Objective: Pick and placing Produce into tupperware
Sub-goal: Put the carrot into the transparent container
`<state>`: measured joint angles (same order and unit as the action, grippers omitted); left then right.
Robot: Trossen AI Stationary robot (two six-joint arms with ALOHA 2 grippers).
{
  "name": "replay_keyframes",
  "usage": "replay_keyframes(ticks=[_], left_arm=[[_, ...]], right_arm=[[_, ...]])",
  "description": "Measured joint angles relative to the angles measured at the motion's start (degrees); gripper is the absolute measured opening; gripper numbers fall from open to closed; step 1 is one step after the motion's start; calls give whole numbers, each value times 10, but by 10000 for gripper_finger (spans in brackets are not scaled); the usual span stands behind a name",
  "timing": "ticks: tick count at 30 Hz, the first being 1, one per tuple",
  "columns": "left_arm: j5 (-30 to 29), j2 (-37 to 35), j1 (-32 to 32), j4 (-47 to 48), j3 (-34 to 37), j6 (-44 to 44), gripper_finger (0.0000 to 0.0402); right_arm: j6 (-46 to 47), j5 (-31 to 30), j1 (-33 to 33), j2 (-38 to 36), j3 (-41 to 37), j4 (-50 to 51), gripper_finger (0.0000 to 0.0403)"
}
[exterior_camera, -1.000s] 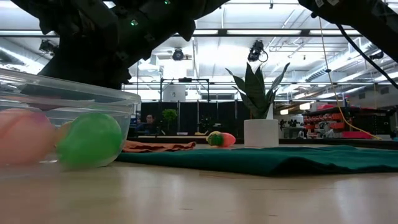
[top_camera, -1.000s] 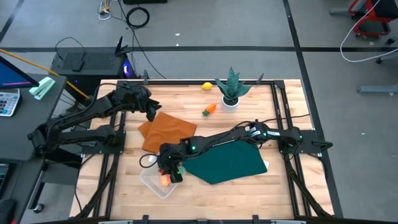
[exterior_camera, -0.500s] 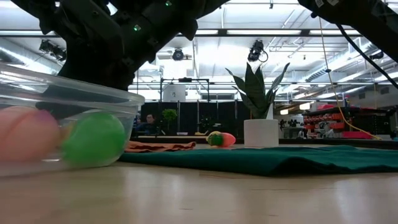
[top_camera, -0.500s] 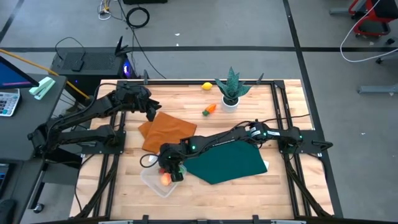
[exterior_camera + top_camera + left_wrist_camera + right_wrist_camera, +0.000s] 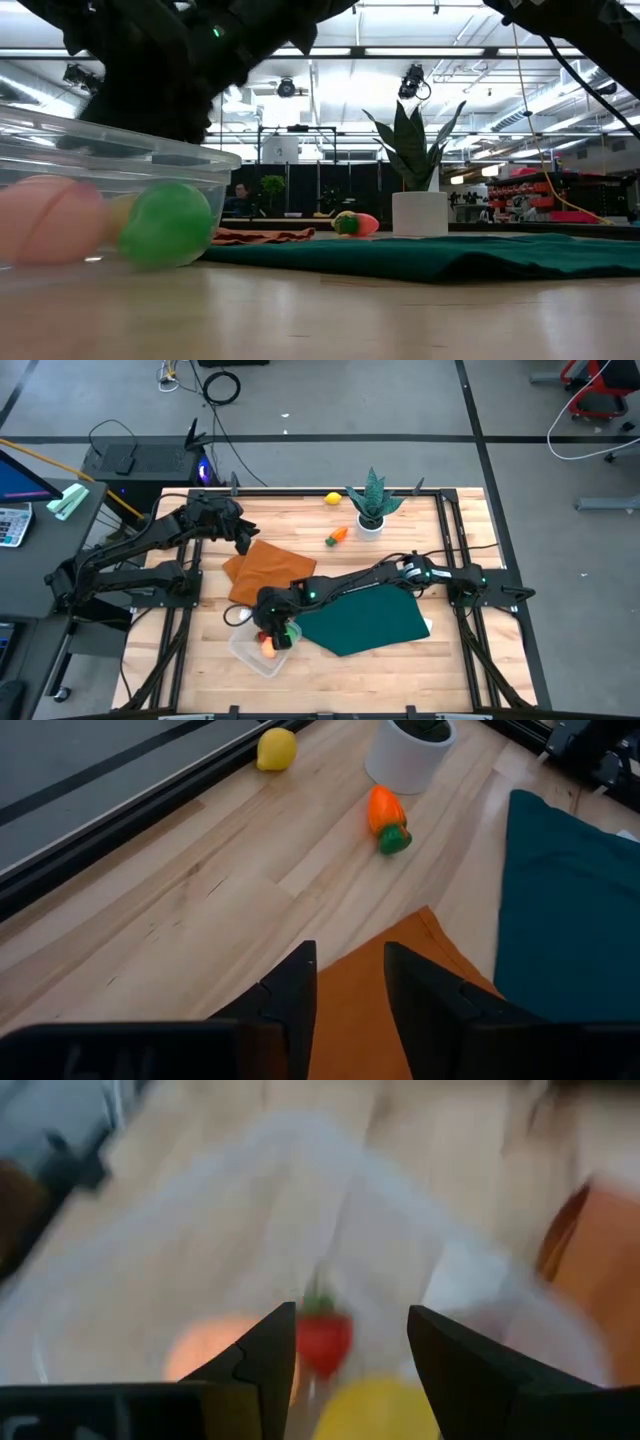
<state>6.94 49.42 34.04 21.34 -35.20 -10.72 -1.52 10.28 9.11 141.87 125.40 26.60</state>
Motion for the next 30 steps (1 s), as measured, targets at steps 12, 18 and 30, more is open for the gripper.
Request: replay_keyframes(ticks=[12,18,30], left_arm=[[0,0,0,18,0,0,125],[0,0,0,21,0,0,128],[0,0,0,24,0,-5,124]], right_arm=[[68,3,-16,-103,-1,27,154],[45,-11,-18,-165,-32,162,138],[104,-53,-10,-349,-262,170,125]])
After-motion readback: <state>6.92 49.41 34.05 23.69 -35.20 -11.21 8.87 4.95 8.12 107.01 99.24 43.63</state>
